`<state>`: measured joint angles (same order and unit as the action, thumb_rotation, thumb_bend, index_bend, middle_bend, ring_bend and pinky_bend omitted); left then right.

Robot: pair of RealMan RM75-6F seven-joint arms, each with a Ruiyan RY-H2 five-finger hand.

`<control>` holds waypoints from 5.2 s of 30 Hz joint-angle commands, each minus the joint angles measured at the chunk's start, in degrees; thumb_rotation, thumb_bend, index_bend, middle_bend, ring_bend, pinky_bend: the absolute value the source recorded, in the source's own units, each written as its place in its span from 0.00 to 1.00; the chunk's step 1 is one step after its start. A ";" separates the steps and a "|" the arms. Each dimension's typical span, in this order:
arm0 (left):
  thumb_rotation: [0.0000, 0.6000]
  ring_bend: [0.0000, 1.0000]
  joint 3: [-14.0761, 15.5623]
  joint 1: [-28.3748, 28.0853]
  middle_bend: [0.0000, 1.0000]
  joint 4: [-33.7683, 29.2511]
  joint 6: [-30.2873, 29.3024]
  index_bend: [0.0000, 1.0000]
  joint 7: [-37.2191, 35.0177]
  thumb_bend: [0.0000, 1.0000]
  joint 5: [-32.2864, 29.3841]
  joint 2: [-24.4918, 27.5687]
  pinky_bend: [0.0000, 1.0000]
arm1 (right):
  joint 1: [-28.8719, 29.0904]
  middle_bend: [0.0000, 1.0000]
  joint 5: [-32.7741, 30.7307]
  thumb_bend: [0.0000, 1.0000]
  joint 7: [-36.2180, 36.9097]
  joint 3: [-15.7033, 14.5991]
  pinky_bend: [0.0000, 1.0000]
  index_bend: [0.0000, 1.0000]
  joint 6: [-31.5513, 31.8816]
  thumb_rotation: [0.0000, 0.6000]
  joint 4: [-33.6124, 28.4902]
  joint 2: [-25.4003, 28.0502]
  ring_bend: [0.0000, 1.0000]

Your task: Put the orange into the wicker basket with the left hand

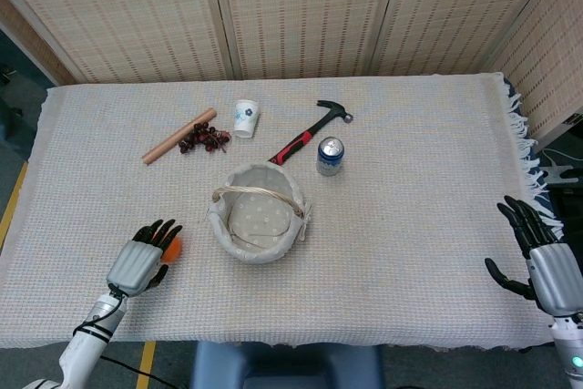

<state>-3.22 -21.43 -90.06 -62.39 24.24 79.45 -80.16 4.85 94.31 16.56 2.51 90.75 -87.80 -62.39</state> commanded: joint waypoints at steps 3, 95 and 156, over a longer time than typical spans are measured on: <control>1.00 0.00 0.25 -0.82 0.00 2.08 1.76 0.00 -1.46 0.42 -1.82 -1.54 0.14 | 0.12 0.00 -0.05 0.22 -0.46 -0.13 0.19 0.00 -0.34 1.00 -0.18 -0.09 0.00; 1.00 0.69 -9.09 -9.37 0.57 -7.44 -18.54 0.49 15.03 0.55 -2.46 -24.15 0.76 | 2.17 0.00 -0.85 0.22 -0.84 -1.70 0.20 0.00 -5.13 1.00 -1.54 1.24 0.00; 1.00 0.00 -3.78 -7.55 0.00 -8.31 -14.22 0.00 8.75 0.28 3.21 -12.88 0.11 | 2.59 0.00 -1.53 0.22 -0.62 -1.88 0.20 0.00 -6.48 1.00 -1.66 1.92 0.00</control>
<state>-8.73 -30.01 -96.46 -76.83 32.46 81.25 -97.89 7.42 92.78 15.91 0.63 84.29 -89.43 -60.50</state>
